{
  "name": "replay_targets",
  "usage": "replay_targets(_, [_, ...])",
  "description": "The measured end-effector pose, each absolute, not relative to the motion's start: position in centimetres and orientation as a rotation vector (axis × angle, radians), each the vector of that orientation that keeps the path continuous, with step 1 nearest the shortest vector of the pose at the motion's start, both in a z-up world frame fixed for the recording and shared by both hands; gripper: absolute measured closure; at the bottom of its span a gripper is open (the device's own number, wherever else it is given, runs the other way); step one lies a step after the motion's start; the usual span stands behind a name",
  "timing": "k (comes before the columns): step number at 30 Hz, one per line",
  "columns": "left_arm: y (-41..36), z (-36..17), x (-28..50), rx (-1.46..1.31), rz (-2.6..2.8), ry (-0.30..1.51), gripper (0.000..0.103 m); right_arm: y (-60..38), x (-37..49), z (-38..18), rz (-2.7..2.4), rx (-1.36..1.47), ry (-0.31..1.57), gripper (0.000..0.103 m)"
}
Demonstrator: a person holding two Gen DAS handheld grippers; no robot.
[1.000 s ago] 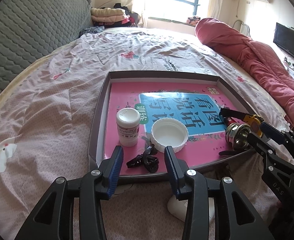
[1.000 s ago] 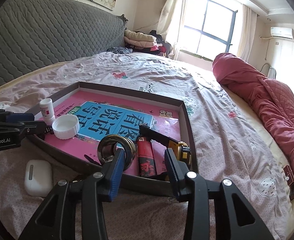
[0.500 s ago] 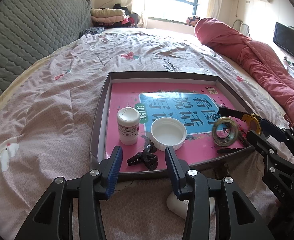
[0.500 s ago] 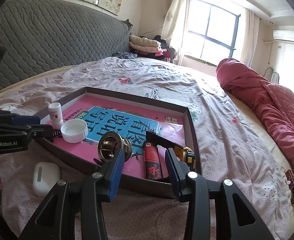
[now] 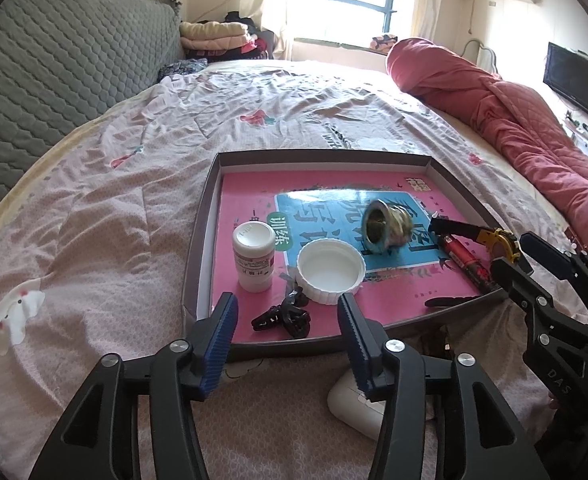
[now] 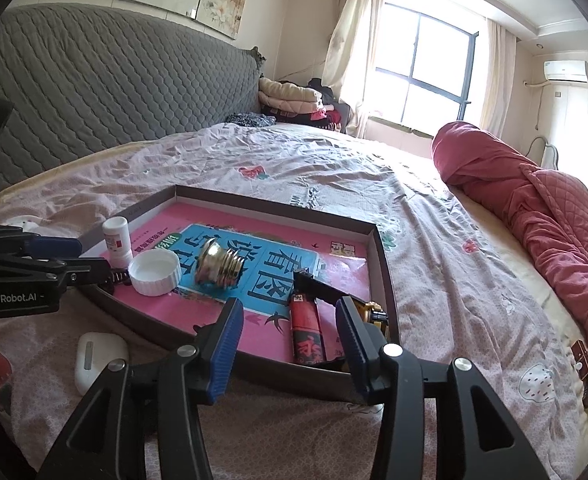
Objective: Organize rigid objects
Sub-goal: 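Open the right tool to release the silver ring into the tray, then withdraw both tools from the tray toward the white earbud case and black lighter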
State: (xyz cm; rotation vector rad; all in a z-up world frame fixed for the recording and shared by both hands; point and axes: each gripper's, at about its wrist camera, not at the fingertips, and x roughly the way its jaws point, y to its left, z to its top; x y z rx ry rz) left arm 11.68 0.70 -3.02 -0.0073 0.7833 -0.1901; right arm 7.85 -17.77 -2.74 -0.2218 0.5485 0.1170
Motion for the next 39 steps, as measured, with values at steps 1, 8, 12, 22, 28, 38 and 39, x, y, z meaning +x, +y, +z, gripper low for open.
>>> replay_targets(1, [0.7, -2.9, 11.6, -0.007, -0.189, 0.783, 0.046, -17.7, 7.7, -2.6, 0.120, -0.222, 0.543, 0.055])
replay_targets(8, [0.5, -2.2, 11.0, 0.001, -0.187, 0.770, 0.045, -17.6, 6.9, -1.7, 0.121, -0.215, 0.507, 0.049])
replay_targets(12, [0.3, -1.5, 10.4, 0.007, -0.191, 0.758, 0.043, -17.7, 6.3, -1.1, 0.120, -0.203, 0.490, 0.046])
replay_targets(22, [-0.2, 0.0, 8.8, 0.027, -0.197, 0.727, 0.039, -17.7, 4.6, 0.2, 0.121, -0.186, 0.461, 0.045])
replay_targets(28, [-0.4, 0.6, 8.1, 0.033, -0.198, 0.725, 0.039, -17.7, 3.9, 0.8, 0.119, -0.175, 0.456, 0.045])
replay_targets(38, [-0.6, 1.6, 6.6, 0.043, -0.203, 0.718, 0.039, -17.7, 2.9, 1.1, 0.126, -0.162, 0.458, 0.045])
replay_targets(39, [-0.5, 1.7, 6.5, 0.044, -0.204, 0.718, 0.039, -17.6, 2.7, 1.2, 0.126, -0.161, 0.460, 0.045])
